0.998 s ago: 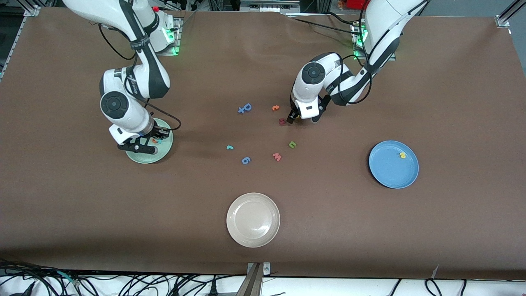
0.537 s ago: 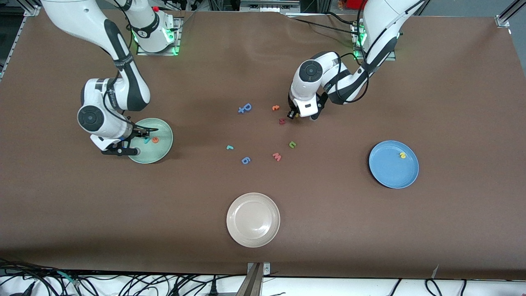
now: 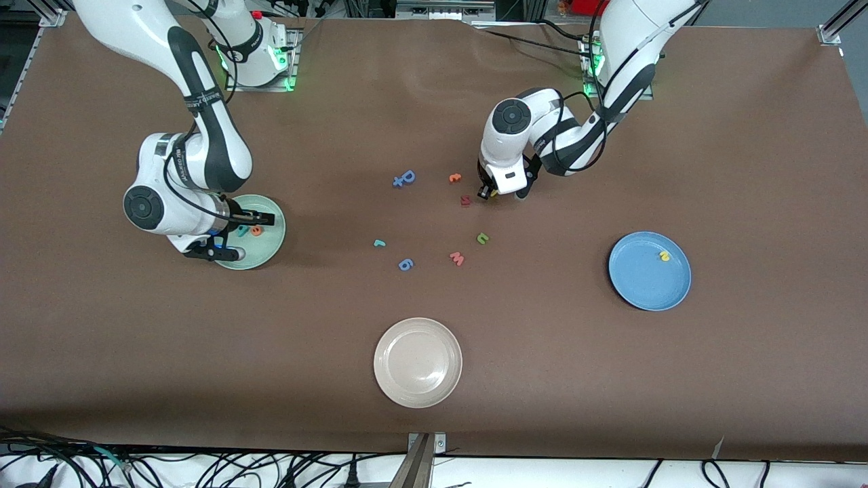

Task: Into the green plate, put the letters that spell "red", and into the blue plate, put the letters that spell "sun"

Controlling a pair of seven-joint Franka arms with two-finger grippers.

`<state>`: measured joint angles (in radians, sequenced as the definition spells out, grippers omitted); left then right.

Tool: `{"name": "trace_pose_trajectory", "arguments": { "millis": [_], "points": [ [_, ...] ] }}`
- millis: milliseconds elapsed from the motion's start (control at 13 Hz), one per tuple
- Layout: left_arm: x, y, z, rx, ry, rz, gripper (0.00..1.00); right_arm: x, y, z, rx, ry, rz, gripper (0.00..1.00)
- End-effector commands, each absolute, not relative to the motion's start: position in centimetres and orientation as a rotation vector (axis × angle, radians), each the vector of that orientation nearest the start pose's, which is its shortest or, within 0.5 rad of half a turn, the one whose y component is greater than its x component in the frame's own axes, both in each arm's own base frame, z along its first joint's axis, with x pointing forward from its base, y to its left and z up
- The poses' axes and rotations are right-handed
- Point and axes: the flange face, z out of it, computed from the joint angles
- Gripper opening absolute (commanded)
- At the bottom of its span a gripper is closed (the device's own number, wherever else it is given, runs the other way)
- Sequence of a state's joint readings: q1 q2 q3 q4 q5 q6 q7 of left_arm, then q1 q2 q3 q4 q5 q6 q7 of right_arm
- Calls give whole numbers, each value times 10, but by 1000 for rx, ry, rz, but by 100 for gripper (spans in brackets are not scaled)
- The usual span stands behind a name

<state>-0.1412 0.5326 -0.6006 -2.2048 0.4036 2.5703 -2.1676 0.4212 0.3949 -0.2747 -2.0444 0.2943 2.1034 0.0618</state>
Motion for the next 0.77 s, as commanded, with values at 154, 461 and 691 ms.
{"name": "trace_pose_trajectory", "arguments": {
  "millis": [154,461,691],
  "points": [
    [390,-383,177,-2639,-1675,98,0,554,207,264,-2952,-22,370,100],
    [391,-388,187,-2644,-1665,74,4,532,316,256,-3004,-376,155,100],
    [391,-389,189,-2642,-1658,70,11,537,353,262,-3001,-496,-1,100]
  ]
}}
